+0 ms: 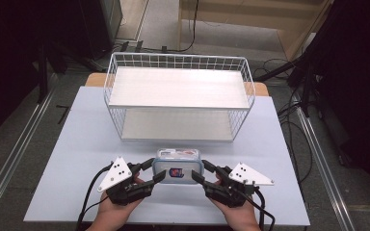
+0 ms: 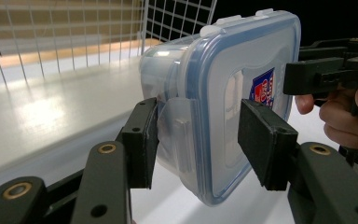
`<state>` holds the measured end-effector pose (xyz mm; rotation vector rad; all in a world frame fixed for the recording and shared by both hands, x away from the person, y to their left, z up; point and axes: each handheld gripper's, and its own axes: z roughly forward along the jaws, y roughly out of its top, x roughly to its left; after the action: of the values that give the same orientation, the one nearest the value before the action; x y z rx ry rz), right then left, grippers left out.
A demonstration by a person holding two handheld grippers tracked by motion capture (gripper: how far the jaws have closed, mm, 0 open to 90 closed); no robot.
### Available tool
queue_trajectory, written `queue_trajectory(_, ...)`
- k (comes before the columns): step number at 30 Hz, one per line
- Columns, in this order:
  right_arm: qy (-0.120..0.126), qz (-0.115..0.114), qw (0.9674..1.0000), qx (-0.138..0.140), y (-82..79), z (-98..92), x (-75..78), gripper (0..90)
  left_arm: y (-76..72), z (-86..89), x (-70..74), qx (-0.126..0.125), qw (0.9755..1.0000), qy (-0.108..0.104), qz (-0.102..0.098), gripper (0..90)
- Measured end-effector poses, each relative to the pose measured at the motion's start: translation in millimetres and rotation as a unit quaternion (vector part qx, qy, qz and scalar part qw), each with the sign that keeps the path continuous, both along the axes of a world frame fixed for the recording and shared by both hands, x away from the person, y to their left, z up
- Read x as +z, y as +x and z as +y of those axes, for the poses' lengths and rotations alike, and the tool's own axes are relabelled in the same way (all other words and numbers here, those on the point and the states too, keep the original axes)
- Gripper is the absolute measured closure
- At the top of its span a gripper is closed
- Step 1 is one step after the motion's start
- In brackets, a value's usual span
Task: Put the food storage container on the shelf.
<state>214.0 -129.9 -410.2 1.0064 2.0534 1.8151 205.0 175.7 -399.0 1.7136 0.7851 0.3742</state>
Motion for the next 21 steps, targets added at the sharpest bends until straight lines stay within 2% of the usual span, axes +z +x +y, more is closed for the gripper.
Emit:
queue_trajectory(3,0.003,-0.011,0.9999,-0.001,-0.1,-0.1,5.6,52.4,0.1,-0.3,5.6,0.0,0.9999,-0.001,-0.011,49.6)
queue_trajectory(5,0.004,-0.029,0.9996,-0.005,-0.5,-0.5,15.1,52.4,0.9,-1.0,15.0,-0.001,0.9996,-0.002,-0.028,49.6)
queue_trajectory(6,0.004,-0.029,0.9996,-0.005,-0.5,-0.5,15.1,52.4,0.9,-1.0,15.0,-0.001,0.9996,-0.002,-0.028,49.5)
queue_trajectory(8,0.009,-0.045,0.9989,-0.01,-0.7,-1.4,24.0,52.4,2.1,-2.4,25.1,-0.002,0.999,0.0,-0.045,49.4)
queue_trajectory(12,0.016,-0.062,0.9978,-0.013,-0.1,-1.8,35.1,52.3,4.0,-2.8,37.6,-0.004,0.9977,0.001,-0.067,49.3)
queue_trajectory(21,0.025,-0.099,0.9946,-0.018,3.7,1.4,59.4,52.2,8.0,0.2,61.0,-0.003,0.995,-0.007,-0.1,49.2)
